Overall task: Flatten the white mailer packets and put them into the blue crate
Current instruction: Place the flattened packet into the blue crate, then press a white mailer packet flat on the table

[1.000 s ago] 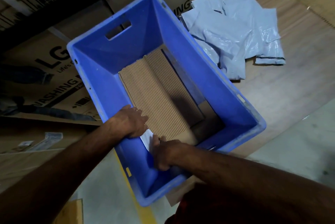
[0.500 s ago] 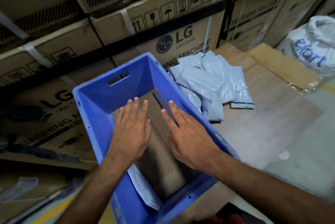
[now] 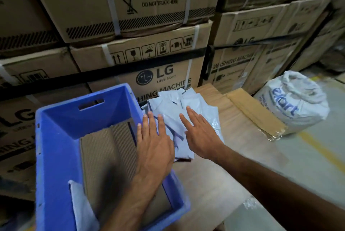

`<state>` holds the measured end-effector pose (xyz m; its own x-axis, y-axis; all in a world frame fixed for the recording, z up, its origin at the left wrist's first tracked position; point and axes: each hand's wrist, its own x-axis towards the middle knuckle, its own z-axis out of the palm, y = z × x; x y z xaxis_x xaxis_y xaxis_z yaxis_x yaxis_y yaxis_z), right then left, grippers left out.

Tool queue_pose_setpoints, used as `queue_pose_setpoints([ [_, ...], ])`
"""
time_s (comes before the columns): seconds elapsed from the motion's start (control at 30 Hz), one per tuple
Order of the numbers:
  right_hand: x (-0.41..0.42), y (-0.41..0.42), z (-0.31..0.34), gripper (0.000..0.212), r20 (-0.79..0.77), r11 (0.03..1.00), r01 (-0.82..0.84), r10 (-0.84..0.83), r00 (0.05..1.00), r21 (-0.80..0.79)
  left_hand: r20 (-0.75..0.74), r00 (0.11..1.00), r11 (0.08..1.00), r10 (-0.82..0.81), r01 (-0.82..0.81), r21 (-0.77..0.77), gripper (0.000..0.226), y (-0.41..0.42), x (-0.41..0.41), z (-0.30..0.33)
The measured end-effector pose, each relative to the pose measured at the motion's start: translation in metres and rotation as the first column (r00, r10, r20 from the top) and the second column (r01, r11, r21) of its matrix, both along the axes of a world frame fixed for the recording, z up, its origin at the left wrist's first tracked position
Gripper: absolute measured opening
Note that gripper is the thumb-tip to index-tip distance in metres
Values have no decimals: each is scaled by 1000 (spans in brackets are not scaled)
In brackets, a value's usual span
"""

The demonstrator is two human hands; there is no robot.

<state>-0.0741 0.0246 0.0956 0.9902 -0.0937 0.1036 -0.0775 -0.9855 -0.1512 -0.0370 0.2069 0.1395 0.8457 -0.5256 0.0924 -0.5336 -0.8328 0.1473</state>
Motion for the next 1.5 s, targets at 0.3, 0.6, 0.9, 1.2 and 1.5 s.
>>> queue_pose_setpoints([
  [0.3, 22, -101, -74, 77, -136, 968, -230, 242, 961, 97, -63, 971, 970, 232, -227, 85, 74, -112, 25, -58],
  [0.6, 55, -116, -110, 71, -183, 951, -252, 284, 941, 180, -260, 876, 913, 406, -401, 75, 74, -145, 38, -145],
  [0.9, 63, -160, -140, 63, -133, 905, -316, 364, 922, 285, -5, 936, 919, 352, -344, 194, 97, -157, 106, -147],
  [1.2, 61, -169, -146, 59, -172, 895, -278, 353, 920, 349, 35, 991, 958, 126, -131, 256, 99, -143, 130, -155],
  [1.5, 45, -145, -126, 87, -220, 936, -200, 269, 938, 291, 55, 977, 944, 206, -213, 253, 76, -151, 80, -148],
])
